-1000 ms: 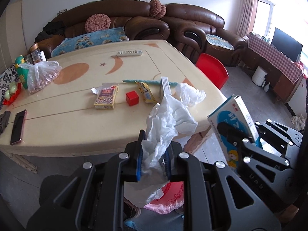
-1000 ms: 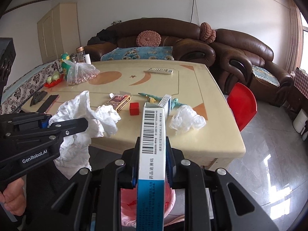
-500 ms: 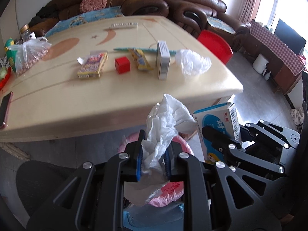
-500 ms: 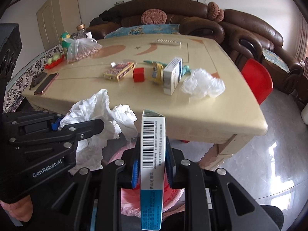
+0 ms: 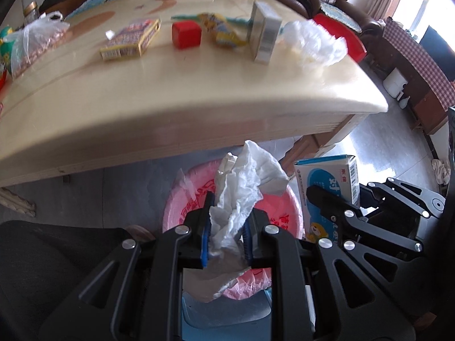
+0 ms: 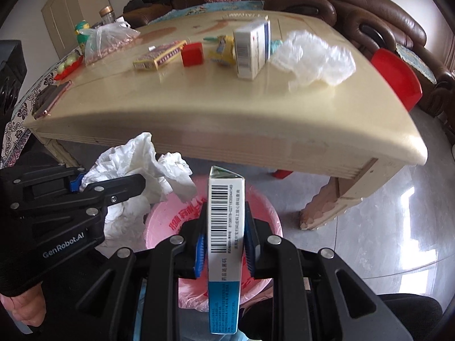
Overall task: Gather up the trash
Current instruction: 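Carry the tissue and box with both tools down over the pink bin, then open both tools to drop the tissue and box into the bin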
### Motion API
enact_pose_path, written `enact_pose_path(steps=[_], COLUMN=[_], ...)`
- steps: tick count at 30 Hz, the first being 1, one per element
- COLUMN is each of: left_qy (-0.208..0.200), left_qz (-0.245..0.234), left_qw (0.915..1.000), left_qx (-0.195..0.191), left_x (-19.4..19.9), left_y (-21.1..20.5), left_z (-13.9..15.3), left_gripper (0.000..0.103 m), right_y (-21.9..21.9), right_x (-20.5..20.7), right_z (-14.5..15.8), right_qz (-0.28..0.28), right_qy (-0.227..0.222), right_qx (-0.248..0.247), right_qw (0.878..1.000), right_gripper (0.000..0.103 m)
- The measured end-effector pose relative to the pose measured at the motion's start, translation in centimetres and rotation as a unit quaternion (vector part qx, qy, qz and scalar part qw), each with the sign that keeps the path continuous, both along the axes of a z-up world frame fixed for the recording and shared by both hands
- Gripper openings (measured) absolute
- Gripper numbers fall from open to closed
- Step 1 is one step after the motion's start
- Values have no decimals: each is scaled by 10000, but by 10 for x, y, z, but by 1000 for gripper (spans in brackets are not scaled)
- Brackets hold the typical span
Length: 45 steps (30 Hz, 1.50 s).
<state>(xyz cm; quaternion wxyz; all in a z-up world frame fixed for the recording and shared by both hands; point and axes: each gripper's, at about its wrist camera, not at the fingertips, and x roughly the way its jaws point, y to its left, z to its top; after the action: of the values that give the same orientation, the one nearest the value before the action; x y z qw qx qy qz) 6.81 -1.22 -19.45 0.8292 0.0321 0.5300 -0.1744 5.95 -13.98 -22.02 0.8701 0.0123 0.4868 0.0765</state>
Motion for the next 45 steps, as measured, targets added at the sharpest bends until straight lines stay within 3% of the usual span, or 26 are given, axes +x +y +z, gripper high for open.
enact_pose_path(steps=[16,21,31,35,37,38,45], left_qy=[975,1285,1529,1507,1439,1411,1363], left_qz=[384,506,678,654,657,655,667], left_qw=[9945,9904,9858,9857,9862,9863,9852], left_qx=[-62,-57,121,381,484,544,803], left_x=[39,51,58,58,59,59,59], left_y=[1,-1,0,-2,-1,-1,-2], left_z=[-76,-101,-128,-129,-126,-125,-125], left_gripper=[18,18,19,39,43,47,53], right_y=[-1,5,7,7,7,9,6], right_x=[32,39,47,48,48,47,47], right_z=[-95,-115,-141,-142,-140,-138,-135], right_qz=[94,214,348,378,403,413,334], right_qy=[1236,1435,1654,1622,1565,1522,1540], right_qx=[202,180,257,322,303,273,310], right_qw=[9921,9892,9853,9855,9864,9871,9870], right_gripper=[22,22,22,25,42,46,49])
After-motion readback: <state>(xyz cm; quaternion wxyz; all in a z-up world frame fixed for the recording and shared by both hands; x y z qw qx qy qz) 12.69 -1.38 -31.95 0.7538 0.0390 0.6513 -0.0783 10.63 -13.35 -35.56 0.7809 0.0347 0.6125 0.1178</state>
